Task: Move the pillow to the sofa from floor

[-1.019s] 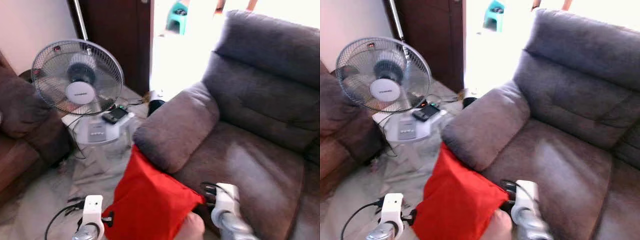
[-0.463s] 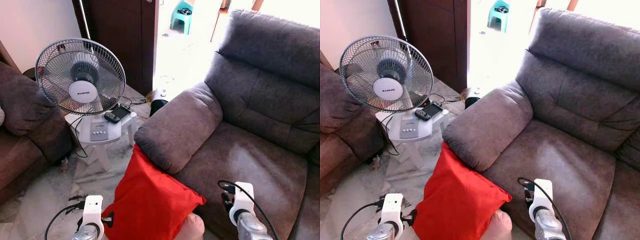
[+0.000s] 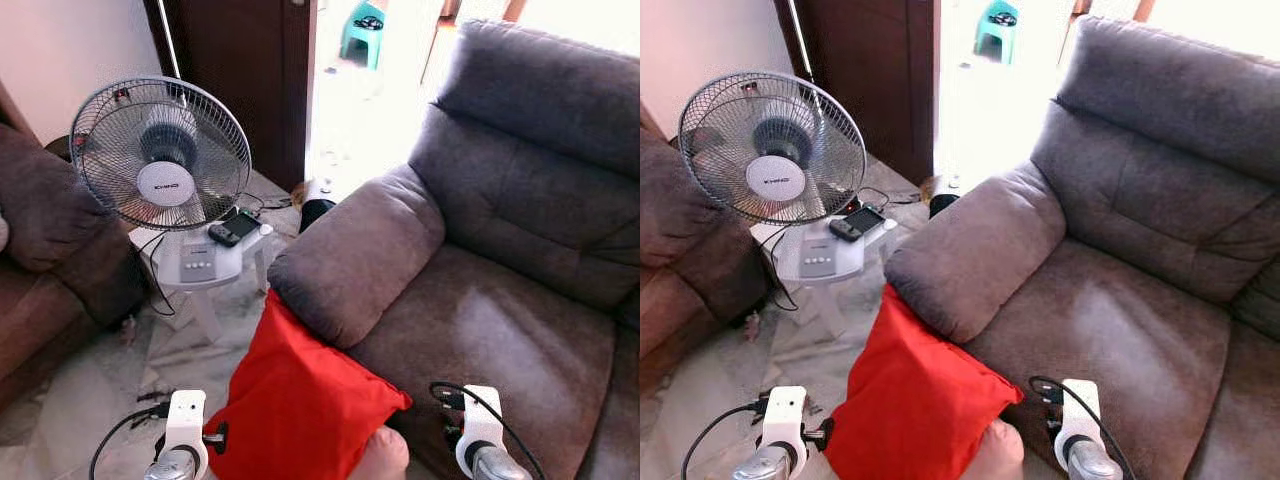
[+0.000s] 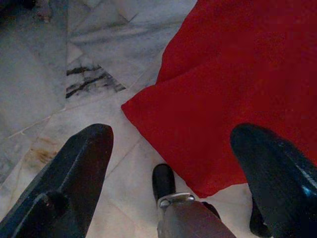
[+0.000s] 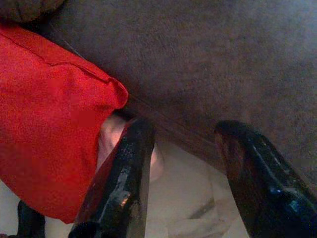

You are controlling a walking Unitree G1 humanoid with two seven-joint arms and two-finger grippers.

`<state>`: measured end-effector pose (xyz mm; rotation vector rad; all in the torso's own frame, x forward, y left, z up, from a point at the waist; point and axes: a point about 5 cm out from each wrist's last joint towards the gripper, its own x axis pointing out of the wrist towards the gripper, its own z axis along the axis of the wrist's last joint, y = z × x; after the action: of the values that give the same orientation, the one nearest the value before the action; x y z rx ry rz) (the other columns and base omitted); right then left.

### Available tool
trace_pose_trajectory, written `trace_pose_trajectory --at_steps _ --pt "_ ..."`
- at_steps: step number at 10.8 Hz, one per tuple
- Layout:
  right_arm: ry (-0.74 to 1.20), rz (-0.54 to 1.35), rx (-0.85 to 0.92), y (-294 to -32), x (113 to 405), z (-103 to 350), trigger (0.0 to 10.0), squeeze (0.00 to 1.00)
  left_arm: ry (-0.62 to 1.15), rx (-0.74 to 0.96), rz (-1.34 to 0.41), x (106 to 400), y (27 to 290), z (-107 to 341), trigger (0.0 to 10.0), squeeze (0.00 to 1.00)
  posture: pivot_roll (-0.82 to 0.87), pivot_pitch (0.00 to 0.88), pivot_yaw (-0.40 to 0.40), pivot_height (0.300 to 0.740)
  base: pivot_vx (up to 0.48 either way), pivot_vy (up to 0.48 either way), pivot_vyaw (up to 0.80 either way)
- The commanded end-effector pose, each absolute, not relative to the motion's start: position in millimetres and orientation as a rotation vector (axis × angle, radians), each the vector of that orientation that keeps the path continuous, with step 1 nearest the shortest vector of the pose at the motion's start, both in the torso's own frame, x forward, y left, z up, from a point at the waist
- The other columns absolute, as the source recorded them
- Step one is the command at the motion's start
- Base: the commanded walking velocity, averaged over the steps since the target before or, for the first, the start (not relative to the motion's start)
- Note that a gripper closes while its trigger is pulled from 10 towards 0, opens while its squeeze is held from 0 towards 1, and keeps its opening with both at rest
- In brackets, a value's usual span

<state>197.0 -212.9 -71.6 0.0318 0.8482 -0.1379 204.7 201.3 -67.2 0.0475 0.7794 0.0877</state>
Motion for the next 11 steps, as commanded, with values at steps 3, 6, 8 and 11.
trace_pose_trajectory --at_steps 3,6,8,11 --pt "0.859 -0.133 0.014 -208.5 199.1 -71.7 10.0 0.00 0.775 0.047 0.094 203.8 201.0 -67.6 10.0 0.00 0.04 0.000 -0.062 0.723 0.000 0.000 0.00" --pt "0.854 -0.132 0.018 -207.0 200.4 -71.2 10.0 0.00 0.776 0.050 0.090 203.7 200.6 -67.7 10.0 0.00 0.04 0.005 -0.060 0.719 0.000 0.000 0.00" --pt "0.853 -0.126 0.018 -206.9 199.8 -71.4 10.0 0.00 0.776 0.049 0.092 203.5 200.6 -67.9 10.0 0.00 0.04 0.007 -0.063 0.719 0.000 0.000 0.00" --pt "0.849 -0.117 0.013 -204.8 201.8 -70.7 10.0 0.00 0.776 0.048 0.094 203.7 199.8 -67.9 10.0 0.00 0.04 0.015 -0.067 0.684 0.000 0.000 0.00"
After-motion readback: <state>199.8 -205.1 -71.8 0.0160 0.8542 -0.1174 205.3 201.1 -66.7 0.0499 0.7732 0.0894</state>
